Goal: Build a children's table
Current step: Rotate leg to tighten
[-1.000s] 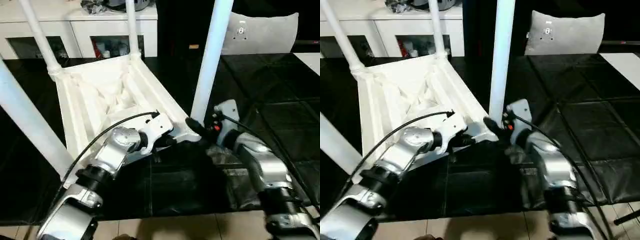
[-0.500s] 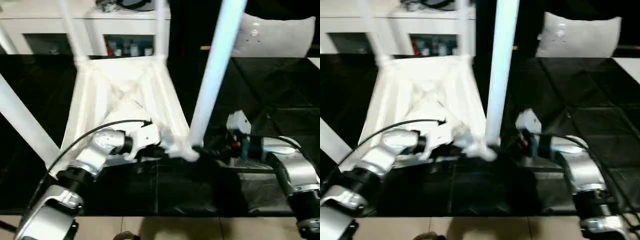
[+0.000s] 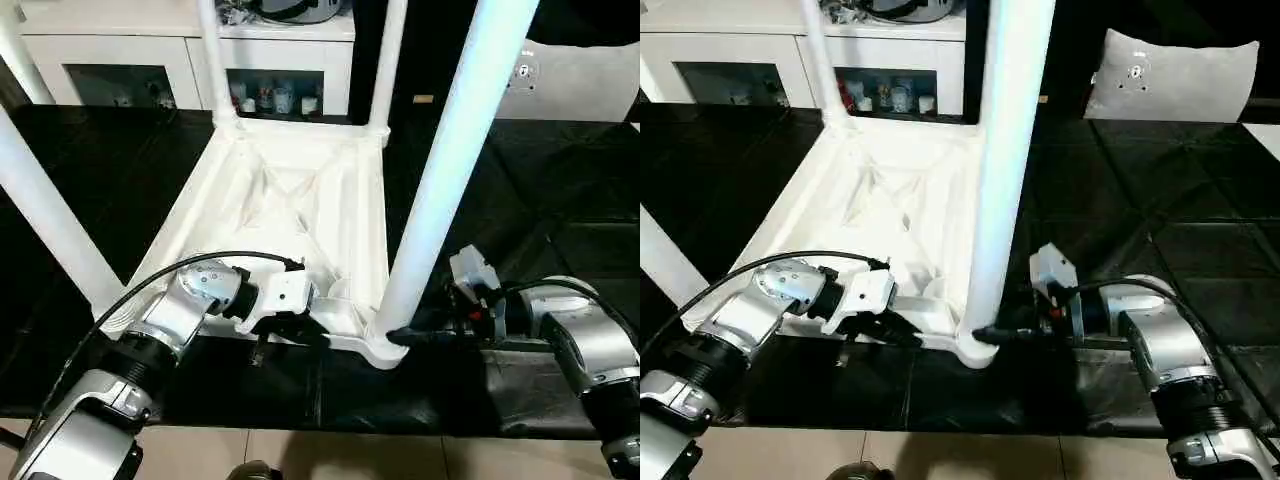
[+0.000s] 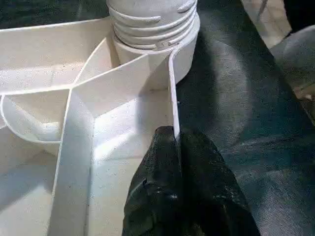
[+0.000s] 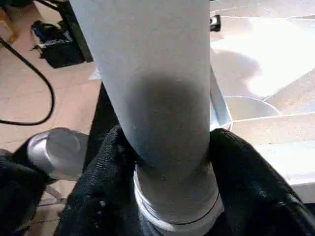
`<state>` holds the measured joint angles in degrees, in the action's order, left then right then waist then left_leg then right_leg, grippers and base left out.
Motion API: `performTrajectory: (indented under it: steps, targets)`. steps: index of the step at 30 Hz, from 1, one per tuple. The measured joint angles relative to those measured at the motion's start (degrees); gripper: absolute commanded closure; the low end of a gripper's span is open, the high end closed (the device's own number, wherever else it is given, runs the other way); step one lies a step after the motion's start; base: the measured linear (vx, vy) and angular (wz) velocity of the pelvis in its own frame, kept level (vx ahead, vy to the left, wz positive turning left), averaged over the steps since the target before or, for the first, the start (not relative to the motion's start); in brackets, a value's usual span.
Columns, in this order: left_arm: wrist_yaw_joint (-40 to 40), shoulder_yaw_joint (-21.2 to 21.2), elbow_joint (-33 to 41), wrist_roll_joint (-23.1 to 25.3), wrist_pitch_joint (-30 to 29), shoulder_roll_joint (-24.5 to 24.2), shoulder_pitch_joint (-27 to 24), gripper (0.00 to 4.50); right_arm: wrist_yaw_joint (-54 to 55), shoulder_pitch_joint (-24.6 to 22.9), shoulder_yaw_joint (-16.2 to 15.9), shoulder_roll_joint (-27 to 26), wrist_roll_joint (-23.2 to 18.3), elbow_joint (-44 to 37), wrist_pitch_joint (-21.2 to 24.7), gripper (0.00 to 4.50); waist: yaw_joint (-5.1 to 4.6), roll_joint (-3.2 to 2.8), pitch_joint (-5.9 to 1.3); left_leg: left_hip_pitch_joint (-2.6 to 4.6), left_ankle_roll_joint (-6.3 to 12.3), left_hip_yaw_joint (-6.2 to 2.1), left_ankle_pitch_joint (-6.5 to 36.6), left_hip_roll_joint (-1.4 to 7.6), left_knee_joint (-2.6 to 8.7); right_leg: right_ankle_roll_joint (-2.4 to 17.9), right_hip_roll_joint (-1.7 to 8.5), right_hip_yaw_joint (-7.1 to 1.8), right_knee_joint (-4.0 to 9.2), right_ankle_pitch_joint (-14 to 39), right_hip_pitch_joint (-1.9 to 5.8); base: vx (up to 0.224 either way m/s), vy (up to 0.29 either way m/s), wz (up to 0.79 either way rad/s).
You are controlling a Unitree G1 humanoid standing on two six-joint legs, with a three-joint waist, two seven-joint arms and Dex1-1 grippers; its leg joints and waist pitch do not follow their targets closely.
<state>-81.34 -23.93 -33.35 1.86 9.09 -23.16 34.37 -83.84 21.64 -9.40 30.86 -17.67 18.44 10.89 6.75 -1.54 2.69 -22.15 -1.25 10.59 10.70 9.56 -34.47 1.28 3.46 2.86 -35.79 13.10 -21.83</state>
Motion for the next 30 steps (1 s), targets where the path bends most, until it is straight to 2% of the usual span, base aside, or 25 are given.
performTrajectory:
  steps: [5, 11, 13, 17, 21, 24, 27, 28, 30]
  targets:
    - [-0.1, 0.0, -0.2, -0.4, -0.7, 0.2, 0.0, 4.50, -0.4, -0.1, -0.1, 0.0, -0.1, -0.1, 0.3, 2.55, 0.04, 0.00, 0.00, 0.00, 0.00, 0.00, 0.0, -0.01, -0.01, 0.0, 0.01, 0.00, -0.01, 0.0, 0.00, 0.000, 0.000, 0.00]
    - [2.6, 1.7, 1.2, -1.0, -8.6, 2.1, -0.3, 4.50, 4.6, -2.7, 2.3, -1.4, -0.6, -2.6, 2.3, 2.56, 0.08, -0.01, -0.01, 0.09, -0.05, 0.05, 0.0, -0.02, -0.01, 0.1, 0.04, -0.02, -0.06, 0.0, 0.04, 0.000, 0.000, 0.00]
    - [5.3, 2.6, 2.0, -0.5, -11.6, 2.6, -0.5, 4.50, 8.6, -3.1, 3.3, -2.9, -0.2, -2.6, 2.6, 2.56, -0.35, -0.01, -0.01, 0.15, -0.19, 0.06, 0.0, 0.00, -0.03, 0.1, 0.03, -0.03, -0.09, -0.2, 0.05, 0.000, 0.000, 0.00]
    - [12.4, 4.0, 3.4, 0.8, -17.5, 4.8, -0.9, 4.50, 20.9, -2.9, 6.2, -7.8, 1.9, -2.1, 4.3, 2.57, -2.89, -0.01, -0.01, 0.29, -0.34, 0.07, -0.1, 0.00, -0.02, 0.0, 0.01, -0.13, -0.05, -0.3, 0.02, 0.000, 0.000, 0.00]
    - [20.8, 5.8, 3.5, 2.7, -22.1, 8.5, -0.6, 4.50, 33.3, -1.0, 8.2, -13.0, 4.7, -0.5, 5.1, 2.57, -4.62, -0.01, -0.01, 0.38, -0.39, 0.07, -0.1, 0.00, 0.02, -0.1, -0.01, -0.14, -0.06, -0.4, 0.01, 0.000, 0.000, 0.00]
    - [30.5, 7.1, 2.7, 5.0, -25.4, 13.2, 0.4, 4.50, 47.2, 1.0, 10.3, -18.8, 7.3, 0.3, 7.1, 2.59, -5.22, -0.01, -0.01, 0.35, -0.42, 0.07, -0.2, 0.00, 0.04, -0.1, -0.03, -0.17, -0.06, -0.4, -0.04, 0.000, 0.000, 0.00]
    - [36.2, 7.4, 2.0, 5.9, -27.0, 16.5, 1.2, 4.50, 55.1, 1.6, 11.4, -22.1, 9.0, 0.3, 6.7, 2.59, -5.17, -0.02, -0.02, 0.20, -0.41, 0.07, -0.1, -0.01, 0.12, 0.1, -0.04, -0.17, 0.13, -0.5, -0.10, 0.000, 0.000, 0.00]
    - [37.1, 7.4, 2.0, 6.0, -26.9, 17.0, 1.2, 4.50, 55.7, 1.5, 11.6, -22.2, 9.1, 0.3, 6.3, 2.24, -5.03, -0.02, -0.02, 0.15, -0.39, 0.06, -0.1, -0.01, 0.16, 0.1, -0.04, -0.14, 0.23, -0.5, -0.10, 0.000, 0.000, 0.00]
    - [38.4, 7.4, 2.1, 6.3, -26.9, 17.8, 1.2, 4.50, 56.5, 1.4, 12.0, -22.7, 9.3, 0.3, 5.3, 1.89, -4.76, -0.27, -0.16, 0.06, -0.30, 0.07, -0.1, -0.03, 0.32, 0.0, -0.04, -0.12, 0.55, -0.6, -0.10, 0.000, 0.000, 0.00]
